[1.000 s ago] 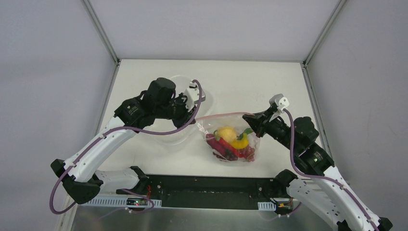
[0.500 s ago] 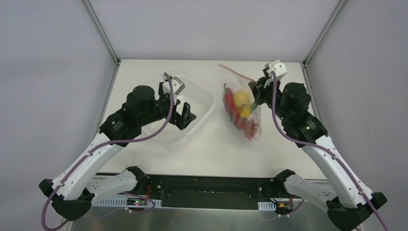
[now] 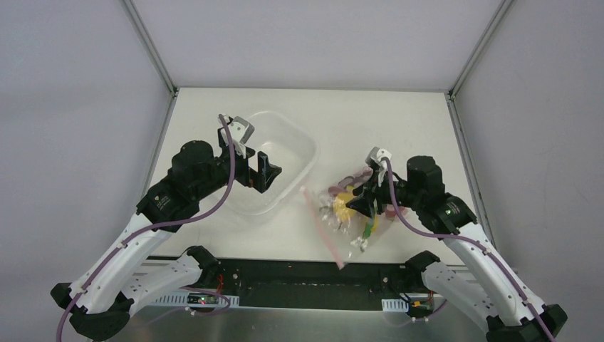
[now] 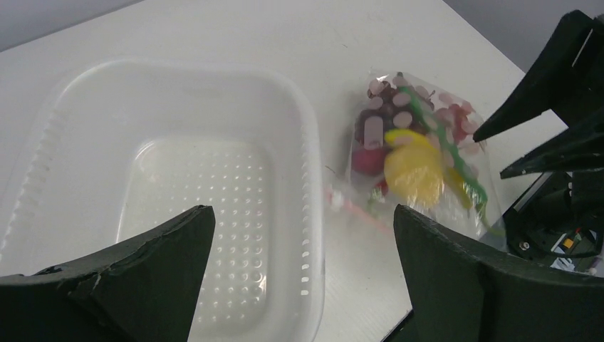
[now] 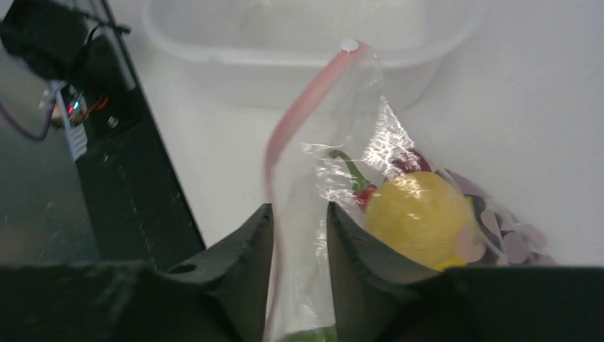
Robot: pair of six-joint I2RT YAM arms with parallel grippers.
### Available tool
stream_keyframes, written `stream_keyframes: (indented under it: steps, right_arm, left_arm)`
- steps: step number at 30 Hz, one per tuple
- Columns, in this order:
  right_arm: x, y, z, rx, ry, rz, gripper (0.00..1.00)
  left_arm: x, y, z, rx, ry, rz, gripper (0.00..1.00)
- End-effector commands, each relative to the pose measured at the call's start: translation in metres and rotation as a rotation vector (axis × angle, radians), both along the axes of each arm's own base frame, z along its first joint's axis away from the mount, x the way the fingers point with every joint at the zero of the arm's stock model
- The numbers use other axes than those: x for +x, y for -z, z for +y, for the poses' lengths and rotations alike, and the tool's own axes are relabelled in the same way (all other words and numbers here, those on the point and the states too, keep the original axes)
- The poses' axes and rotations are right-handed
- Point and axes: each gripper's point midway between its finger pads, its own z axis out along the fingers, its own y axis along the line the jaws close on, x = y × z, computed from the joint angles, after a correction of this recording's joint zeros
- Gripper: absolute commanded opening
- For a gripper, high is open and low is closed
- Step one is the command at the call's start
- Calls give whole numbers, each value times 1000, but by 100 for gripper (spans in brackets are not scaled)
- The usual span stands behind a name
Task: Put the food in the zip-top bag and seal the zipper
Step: Place the zipper food storage bag at the center of the board.
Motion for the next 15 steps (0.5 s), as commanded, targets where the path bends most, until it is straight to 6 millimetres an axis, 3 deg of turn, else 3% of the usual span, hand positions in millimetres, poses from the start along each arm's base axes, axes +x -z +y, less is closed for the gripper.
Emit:
stream_keyframes:
  steps: [1,4,6,9,12,13,15]
  right_arm:
    - [-30,-34,6,156,-66,7,59]
    - [-29,-67,1,238,-9,-94,71]
    - [-17,-86,-1,305,65,-139,78]
    - [27,-77,-17,312,333,-103,82]
    - [78,-58,-59,238,738,-37,85]
    - [91,-52,-77,215,875,-28,87]
    - [101,-44,-93,189,992,-10,92]
  left_arm:
    - [6,-13,6,-44,-54,-22,99]
    - [6,-12,7,-50,-64,-16,99]
    - [8,-9,11,-48,-86,-8,99]
    - [15,-1,27,-35,-191,20,99]
    - [26,10,56,-29,-351,66,99]
    - [27,14,66,-33,-399,85,99]
    - [30,21,91,-48,-517,112,99]
